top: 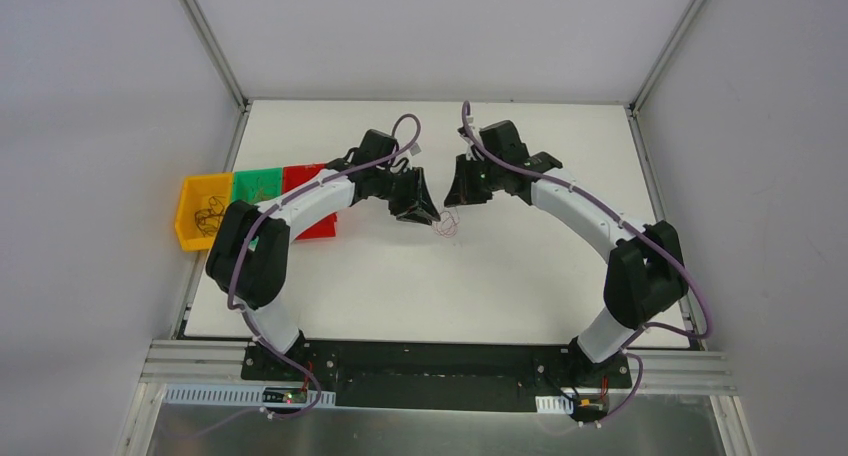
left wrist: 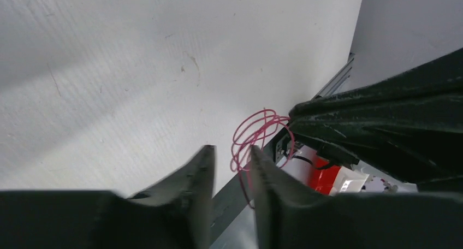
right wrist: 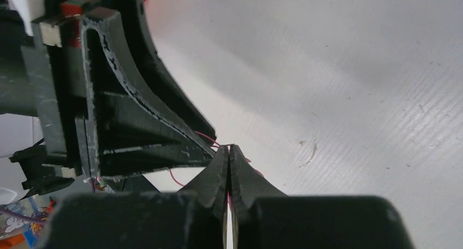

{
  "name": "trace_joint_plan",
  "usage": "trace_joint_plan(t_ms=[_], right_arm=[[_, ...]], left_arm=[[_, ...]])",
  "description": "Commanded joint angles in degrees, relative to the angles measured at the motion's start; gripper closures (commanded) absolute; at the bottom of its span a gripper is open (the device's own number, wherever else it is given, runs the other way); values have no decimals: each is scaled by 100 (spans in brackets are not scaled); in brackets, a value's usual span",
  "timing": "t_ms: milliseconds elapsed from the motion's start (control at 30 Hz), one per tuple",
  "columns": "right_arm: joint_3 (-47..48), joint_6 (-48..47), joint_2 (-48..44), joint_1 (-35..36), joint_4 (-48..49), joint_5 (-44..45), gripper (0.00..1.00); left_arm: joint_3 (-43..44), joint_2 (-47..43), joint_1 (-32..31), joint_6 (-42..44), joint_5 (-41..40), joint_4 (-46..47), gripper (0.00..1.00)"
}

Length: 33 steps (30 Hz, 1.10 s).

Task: Untangle the cables

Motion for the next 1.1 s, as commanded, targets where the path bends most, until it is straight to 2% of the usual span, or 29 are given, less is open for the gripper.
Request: trace_joint_plan(t_ms=[0, 67, 100, 300, 400, 433, 500, 533, 600, 700, 900, 1067], right_arm=[[-7, -108, -169, -81, 48, 464, 100], [-112, -241, -230, -211, 54, 602, 100], [-157, -301, -259, -254, 49, 659, 100], [-357, -434, -375, -517, 84, 704, 100], [-355, -421, -375, -723, 84, 477, 100], [-335, -384, -378, -817, 85, 159, 94], [-292, -264, -380, -1006, 106, -599, 52], [-282, -202, -384, -1065, 112, -858, 38], [-293, -155, -442, -1158, 149, -1251, 20], [-356, -100, -562, -1299, 233, -1487, 10], [-617, -61, -749, -1544, 339, -1460, 8], [-732, -25, -821, -1572, 409, -1488, 1]], left_arm=[[-145, -313, 54, 227, 121, -11, 80], [-340, -581, 134, 377, 83, -83, 97], [-438, -713, 186, 451, 19, -112, 100], [-456, -1456, 628, 1242, -276, -515, 100], [-333, -1678, 1007, 1405, -141, -786, 100], [-270, -1723, 1155, 1457, -70, -913, 100], [-44, -1801, 1441, 1712, -34, -1242, 100], [90, -1832, 1531, 1870, -36, -1415, 100], [422, -1881, 1687, 2212, -61, -1794, 100], [958, -1954, 1934, 2679, -271, -2342, 100], [1691, -2015, 2478, 3459, -1593, -3243, 100], [1921, -1848, 3004, 3768, -2193, -3640, 100]])
